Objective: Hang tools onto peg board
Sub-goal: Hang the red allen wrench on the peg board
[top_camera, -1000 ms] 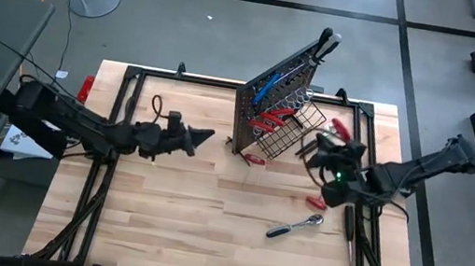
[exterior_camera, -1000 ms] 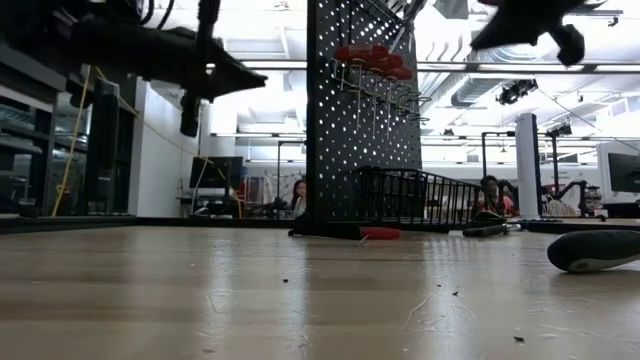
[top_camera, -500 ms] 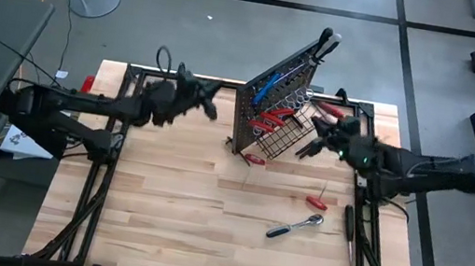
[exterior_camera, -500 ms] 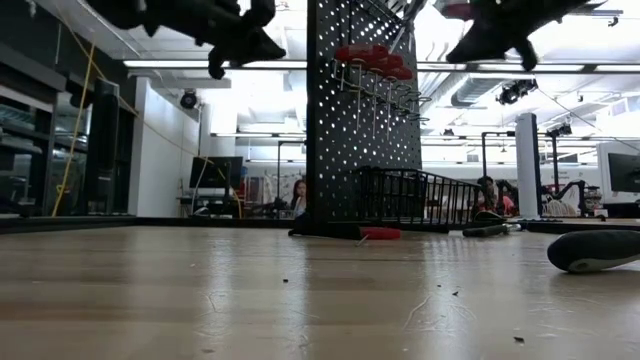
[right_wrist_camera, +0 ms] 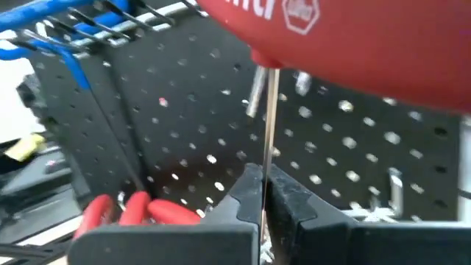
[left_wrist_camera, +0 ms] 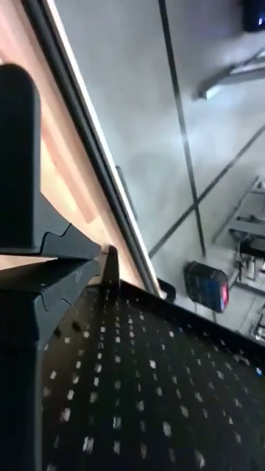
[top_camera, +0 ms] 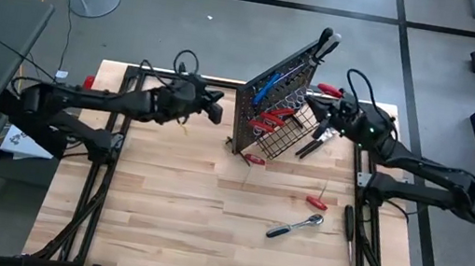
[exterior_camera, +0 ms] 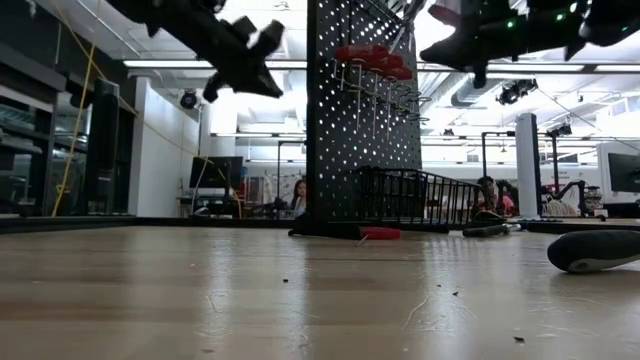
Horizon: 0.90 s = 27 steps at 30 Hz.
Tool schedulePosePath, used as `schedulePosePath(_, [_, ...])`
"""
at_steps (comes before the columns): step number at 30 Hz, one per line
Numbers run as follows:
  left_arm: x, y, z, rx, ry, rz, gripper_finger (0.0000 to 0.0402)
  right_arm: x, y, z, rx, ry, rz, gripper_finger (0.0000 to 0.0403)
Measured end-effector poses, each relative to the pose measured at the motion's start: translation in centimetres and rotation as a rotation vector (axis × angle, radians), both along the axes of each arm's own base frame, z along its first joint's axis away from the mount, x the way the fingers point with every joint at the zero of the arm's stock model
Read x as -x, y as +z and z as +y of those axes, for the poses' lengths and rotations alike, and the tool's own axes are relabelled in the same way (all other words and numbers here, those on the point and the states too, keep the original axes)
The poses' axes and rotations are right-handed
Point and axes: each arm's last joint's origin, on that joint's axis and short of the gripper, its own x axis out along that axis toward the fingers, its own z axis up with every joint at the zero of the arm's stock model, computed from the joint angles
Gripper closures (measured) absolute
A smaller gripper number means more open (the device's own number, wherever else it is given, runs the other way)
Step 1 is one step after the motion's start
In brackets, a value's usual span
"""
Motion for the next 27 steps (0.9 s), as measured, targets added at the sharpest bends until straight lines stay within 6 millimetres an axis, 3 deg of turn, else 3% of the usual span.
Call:
schedulePosePath(6, [-2.5, -2.8, 0.8, 0.029, 0.019, 0.007, 0.0401, -1.5, -0.2, -1.5, -0.015, 0.071, 0.028, 0.0403])
schedulePosePath(9, [-3.0, -3.1, 1.9, 0.025, 0.051, -0.049, 0.0401, -2.4, 0.0, -2.0, -0.011, 0.074, 0.046, 0.0403])
schedulePosePath(13, [-2.1, -3.0, 4.4, -0.013, 0.100, -0.033, 0.0401, -3.3, -0.2, -2.5, -0.022, 0.066, 0.121, 0.0403])
schedulePosePath(20, [0.7, -1.1, 8.8, -0.103, 0.101, -0.081, 0.0401, -3.8, -0.6, -3.0, -0.026, 0.030, 0.218, 0.0403])
schedulePosePath(27, [2.1, -1.0, 10.8, -0.100, 0.105, -0.094, 0.0401, -3.7, -1.1, -2.9, -0.045, 0.012, 0.273, 0.0403])
